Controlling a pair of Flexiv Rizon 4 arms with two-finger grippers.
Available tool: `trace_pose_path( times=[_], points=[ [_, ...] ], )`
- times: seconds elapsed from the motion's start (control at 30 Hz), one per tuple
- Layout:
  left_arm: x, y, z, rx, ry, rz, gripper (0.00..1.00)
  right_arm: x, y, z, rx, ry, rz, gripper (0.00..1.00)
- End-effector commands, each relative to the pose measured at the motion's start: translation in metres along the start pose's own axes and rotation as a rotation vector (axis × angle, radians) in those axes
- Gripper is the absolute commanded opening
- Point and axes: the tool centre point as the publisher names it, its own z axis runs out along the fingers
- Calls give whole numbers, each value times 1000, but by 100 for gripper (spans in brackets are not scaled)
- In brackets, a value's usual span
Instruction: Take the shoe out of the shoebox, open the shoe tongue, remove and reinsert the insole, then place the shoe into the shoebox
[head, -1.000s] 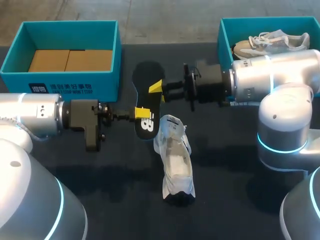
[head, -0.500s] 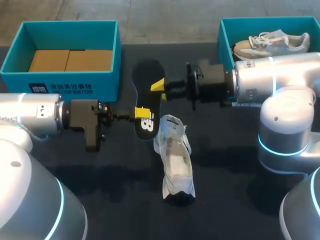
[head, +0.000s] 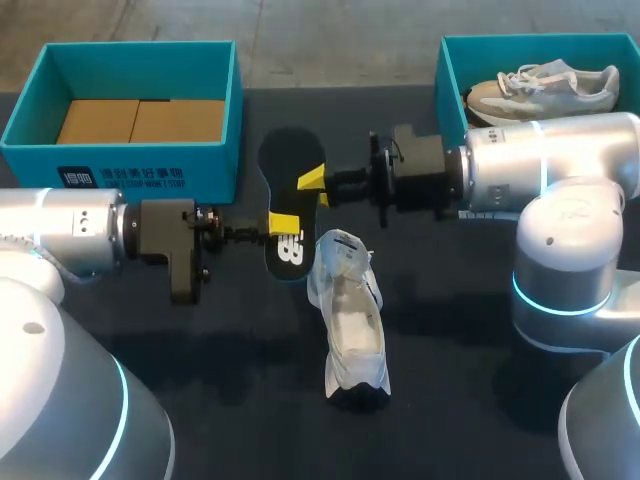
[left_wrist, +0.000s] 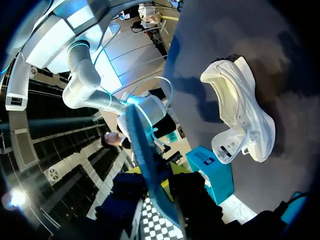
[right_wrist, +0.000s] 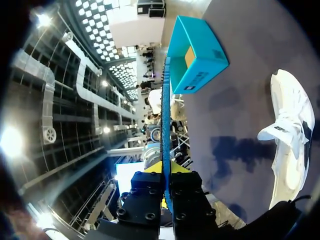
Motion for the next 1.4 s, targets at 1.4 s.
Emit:
trace_pose_path(
  times=[1.4],
  points=[
    [-19, 54, -91, 148, 676, -248, 100, -56, -16, -2, 39, -12, -100, 0]
  ],
)
